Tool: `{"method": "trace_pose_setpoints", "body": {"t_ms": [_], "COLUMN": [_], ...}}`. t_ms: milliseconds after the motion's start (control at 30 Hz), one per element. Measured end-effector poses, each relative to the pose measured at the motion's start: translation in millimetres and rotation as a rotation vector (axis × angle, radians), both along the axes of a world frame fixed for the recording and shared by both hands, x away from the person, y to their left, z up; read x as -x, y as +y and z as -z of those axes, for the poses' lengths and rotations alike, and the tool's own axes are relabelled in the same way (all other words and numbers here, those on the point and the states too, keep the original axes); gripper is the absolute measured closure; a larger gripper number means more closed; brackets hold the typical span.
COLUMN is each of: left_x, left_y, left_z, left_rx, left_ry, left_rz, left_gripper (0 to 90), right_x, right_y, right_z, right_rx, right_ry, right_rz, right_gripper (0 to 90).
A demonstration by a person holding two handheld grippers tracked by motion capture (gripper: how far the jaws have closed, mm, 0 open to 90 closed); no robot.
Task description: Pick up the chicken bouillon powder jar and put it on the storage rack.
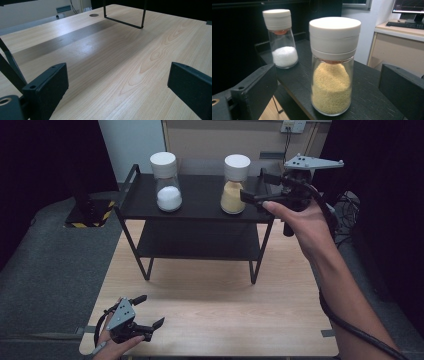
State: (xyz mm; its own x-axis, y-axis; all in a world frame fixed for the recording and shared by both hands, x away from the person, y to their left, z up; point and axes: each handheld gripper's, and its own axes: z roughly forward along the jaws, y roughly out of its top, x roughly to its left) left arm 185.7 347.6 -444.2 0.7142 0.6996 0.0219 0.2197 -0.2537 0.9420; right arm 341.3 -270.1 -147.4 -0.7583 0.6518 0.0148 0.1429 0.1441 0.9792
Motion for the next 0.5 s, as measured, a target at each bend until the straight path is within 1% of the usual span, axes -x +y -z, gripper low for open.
{"method": "trace_pose_setpoints", "body": {"t_ms": [233,367,500], "left_x": [-0.4,-1.4,-0.1], "left_y": [-1.1,-0.8,-1.5], "left_z": [0.1,3.7,4.0], "left_rx": [-0.005,0.003,0.005], "left_ry": [0.0,0.01,0.005], "left_rz": [0.002,-0.002,-0.007], "left_gripper": [2.3,2.3,2.3], "right_x": [16.6,28.5,34.3], "right_y": [-2.9,-4.3,-5.2], "right_z": [4.3,13.2,22.0], "right_rx": [-0.022,-0.046,-0.056], "right_ry": [-0.027,-0.058,-0.057], "right_rz": [-0.024,-0.037,-0.037], "right_gripper": [3.2,3.2,3.1]}}
